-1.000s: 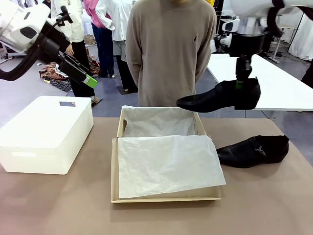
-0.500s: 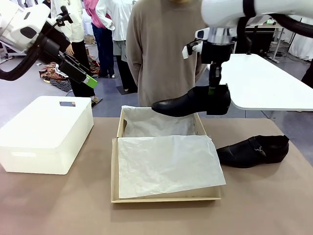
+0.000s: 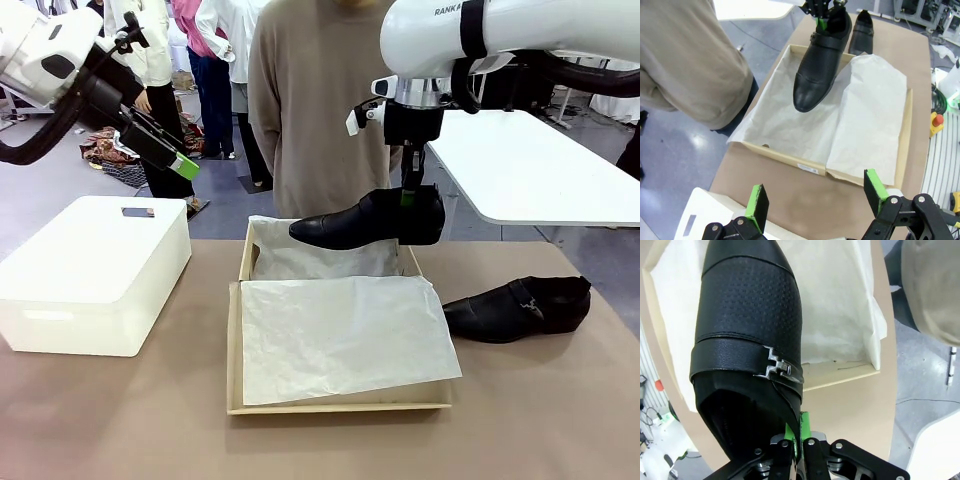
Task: Pack the shoes into the box.
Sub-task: Place one shoe of the Shoes into the Shoes Box.
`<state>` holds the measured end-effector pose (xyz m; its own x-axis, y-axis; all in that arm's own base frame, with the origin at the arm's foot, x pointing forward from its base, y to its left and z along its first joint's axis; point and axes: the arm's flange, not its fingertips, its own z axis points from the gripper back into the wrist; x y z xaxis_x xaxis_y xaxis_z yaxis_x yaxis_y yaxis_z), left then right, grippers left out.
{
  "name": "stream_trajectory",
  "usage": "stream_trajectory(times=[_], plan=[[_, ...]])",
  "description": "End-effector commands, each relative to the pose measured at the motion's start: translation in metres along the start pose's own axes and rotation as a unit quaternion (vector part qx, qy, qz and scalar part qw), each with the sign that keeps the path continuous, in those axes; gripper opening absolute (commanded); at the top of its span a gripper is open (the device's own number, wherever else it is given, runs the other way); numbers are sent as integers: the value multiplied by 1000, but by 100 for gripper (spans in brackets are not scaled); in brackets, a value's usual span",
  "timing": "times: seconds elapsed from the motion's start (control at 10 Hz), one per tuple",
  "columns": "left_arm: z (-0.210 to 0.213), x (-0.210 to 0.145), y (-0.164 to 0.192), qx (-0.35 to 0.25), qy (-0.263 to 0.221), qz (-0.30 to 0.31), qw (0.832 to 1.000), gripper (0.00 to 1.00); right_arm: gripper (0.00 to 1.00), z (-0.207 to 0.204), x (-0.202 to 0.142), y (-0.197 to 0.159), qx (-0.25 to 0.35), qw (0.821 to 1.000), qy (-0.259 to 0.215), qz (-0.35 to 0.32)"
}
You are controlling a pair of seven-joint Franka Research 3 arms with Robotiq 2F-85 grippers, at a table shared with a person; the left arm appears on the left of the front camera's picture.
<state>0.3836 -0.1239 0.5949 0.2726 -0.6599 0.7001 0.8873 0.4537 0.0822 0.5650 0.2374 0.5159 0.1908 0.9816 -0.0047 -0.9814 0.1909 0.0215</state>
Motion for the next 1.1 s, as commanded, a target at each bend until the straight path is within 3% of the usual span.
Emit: stream_trajectory(times=[0.0, 0.4, 1.0], plan=[[0, -1, 1, -8, -8, 0, 1000, 100, 0, 0, 2, 2, 5, 1000, -6, -1], [0, -1, 1, -8, -8, 0, 1000, 100, 0, -3, 1, 0, 3, 1000, 1, 1], [0, -1, 1, -8, -8, 0, 1000, 100, 0, -24, 47, -12, -11, 1000, -27, -8]])
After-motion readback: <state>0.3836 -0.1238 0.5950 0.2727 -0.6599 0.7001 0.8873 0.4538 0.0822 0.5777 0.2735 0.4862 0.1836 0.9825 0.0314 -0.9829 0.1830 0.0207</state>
